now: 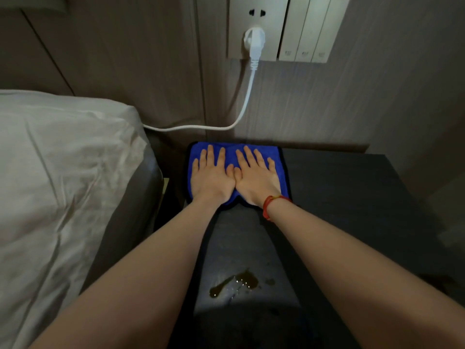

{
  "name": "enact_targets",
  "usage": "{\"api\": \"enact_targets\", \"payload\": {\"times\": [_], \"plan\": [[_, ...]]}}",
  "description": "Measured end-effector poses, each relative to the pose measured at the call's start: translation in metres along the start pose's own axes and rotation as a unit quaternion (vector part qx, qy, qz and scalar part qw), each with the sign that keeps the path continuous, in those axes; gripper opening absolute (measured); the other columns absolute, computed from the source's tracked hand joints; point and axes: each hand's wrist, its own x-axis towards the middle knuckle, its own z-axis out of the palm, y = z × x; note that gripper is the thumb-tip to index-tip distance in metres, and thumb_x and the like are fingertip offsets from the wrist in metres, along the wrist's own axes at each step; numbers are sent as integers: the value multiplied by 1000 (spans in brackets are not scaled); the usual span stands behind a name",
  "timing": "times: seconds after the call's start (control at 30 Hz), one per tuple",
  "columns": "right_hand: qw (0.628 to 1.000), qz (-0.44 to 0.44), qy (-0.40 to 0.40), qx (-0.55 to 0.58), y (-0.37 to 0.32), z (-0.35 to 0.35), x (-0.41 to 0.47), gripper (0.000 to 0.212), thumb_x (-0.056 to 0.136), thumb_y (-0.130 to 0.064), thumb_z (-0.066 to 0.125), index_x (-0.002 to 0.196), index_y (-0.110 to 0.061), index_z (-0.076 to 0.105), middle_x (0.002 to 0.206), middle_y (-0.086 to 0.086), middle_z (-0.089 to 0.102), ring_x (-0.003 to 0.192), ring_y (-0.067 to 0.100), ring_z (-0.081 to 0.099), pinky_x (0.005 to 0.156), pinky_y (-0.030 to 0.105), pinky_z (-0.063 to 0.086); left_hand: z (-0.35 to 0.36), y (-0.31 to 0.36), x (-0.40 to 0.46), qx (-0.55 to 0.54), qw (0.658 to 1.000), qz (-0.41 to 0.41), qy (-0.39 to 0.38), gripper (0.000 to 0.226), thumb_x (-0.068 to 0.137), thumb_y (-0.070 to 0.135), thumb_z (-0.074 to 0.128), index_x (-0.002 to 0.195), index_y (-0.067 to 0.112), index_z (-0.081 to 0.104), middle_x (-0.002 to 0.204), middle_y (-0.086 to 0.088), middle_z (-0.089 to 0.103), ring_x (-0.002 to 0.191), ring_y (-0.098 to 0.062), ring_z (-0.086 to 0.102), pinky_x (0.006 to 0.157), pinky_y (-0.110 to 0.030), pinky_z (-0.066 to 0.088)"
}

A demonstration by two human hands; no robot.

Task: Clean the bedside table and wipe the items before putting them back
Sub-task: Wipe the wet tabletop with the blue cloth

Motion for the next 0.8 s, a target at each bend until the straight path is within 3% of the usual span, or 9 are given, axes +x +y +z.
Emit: {"api": "enact_targets", "payload": {"times": [0.8], "plan": [[1000, 5, -16, 2, -30, 12, -184, 56, 97, -41, 12, 148, -22, -1, 158, -3, -7, 144, 16, -8, 115, 39, -7, 0, -17, -182, -4, 1000, 9, 3, 56, 99, 39, 18, 150, 21, 2, 159, -6, 0, 146, -21, 0, 118, -35, 1]]}}
